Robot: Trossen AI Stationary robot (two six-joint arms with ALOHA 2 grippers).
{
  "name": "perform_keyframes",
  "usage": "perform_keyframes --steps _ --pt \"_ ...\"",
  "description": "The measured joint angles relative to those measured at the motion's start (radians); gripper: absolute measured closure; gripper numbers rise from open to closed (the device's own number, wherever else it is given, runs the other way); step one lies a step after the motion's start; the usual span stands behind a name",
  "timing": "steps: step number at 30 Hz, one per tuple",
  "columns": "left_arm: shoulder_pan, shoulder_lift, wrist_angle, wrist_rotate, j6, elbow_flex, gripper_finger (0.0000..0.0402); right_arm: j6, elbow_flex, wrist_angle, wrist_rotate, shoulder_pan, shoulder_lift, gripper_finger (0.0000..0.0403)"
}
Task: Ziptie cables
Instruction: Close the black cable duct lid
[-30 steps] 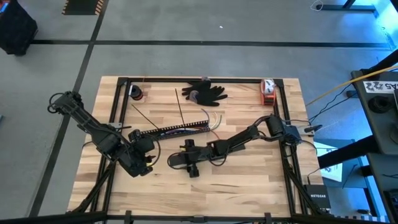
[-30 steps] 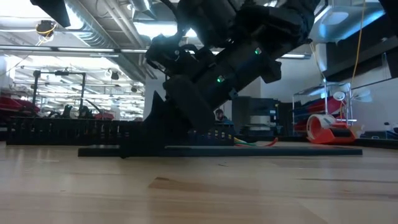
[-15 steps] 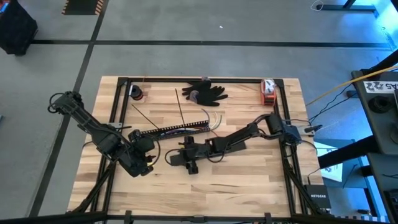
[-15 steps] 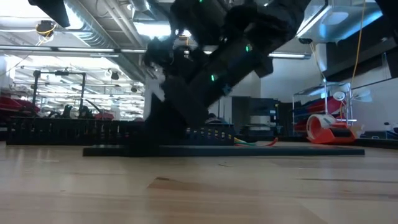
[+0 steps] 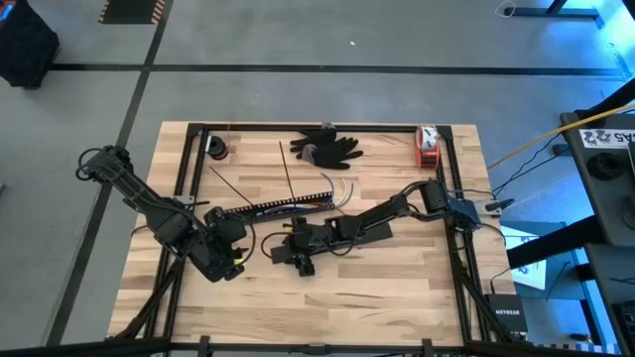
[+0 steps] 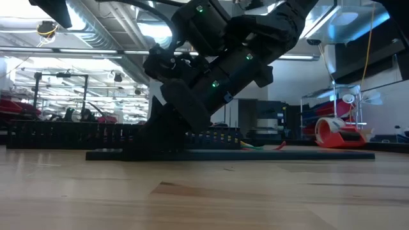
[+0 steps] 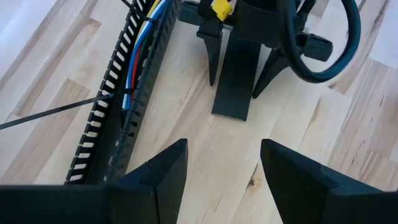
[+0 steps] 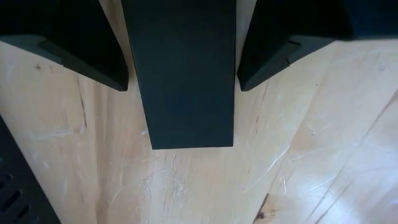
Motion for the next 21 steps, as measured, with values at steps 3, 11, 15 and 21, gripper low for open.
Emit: perform_keyframes --steps 3,11,15,21 --pt "0.0 0.0 0.0 0.0 0.004 0.0 0.0206 0.006 0.0 0.001 -0.01 0.0 0.016 0.0101" --pt "0.0 0.0 0.003 0.001 0.0 0.0 0.0205 0.062 0.005 0.012 -0.034 0.006 0.049 0.0153" --pt "0.0 0.0 0.005 0.001 0.0 0.0 0.0205 0.053 0.004 0.019 -0.025 0.008 0.049 0.0182" --pt "0.0 0.0 0.006 0.002 0.0 0.0 0.0205 0.063 0.003 0.03 -0.02 0.008 0.041 0.0177"
